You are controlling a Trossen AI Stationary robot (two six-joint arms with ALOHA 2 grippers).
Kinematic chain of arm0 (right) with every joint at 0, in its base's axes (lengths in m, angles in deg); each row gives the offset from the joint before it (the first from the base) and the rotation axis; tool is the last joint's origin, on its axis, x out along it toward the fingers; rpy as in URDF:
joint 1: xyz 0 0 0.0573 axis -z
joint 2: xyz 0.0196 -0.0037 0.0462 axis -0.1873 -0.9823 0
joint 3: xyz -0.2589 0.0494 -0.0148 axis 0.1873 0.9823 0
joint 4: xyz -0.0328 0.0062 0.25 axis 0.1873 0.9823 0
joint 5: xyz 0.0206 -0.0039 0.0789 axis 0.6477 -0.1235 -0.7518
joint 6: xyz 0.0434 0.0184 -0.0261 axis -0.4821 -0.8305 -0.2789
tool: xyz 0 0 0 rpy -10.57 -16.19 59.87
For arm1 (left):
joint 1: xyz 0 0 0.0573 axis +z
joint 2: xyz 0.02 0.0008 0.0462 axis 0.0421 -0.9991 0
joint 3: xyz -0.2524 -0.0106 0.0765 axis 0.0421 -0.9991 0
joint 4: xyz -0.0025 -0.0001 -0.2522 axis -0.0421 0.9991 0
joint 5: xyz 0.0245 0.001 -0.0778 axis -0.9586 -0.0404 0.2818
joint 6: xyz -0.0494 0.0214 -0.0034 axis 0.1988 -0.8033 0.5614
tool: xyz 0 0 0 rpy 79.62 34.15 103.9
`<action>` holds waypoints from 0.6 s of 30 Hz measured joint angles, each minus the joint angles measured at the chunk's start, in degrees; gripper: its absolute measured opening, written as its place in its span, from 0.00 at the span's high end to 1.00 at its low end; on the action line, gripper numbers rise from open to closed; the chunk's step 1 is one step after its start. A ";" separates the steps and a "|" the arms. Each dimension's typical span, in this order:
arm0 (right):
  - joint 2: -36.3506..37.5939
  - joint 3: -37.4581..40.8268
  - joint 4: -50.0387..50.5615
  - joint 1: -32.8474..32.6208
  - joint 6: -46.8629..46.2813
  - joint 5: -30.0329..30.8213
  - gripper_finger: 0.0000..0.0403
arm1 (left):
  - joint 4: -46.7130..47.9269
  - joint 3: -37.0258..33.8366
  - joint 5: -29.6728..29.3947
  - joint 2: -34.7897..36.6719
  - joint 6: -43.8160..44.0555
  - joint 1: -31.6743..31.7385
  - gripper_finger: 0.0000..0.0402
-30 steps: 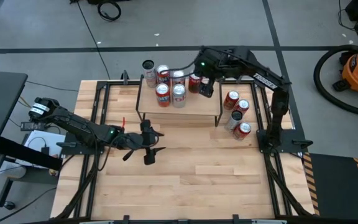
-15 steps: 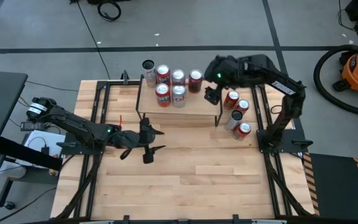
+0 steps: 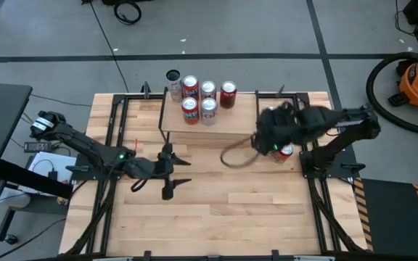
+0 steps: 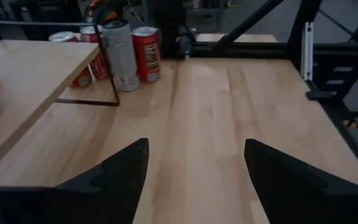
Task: Place canned beverage on shelf
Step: Move the bottom red and black soda can to the center of the table
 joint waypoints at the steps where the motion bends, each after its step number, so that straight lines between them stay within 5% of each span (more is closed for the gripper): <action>1: 0.48 1.47 -0.46 -1.61 -2.21 -0.14 0.10 | 0.64 0.76 -0.20 -0.03 0.13 -0.66 0.31; 18: -4.16 7.87 1.61 -18.90 -24.08 -2.93 0.10 | 4.16 6.18 -4.18 -1.04 -1.70 -8.21 0.42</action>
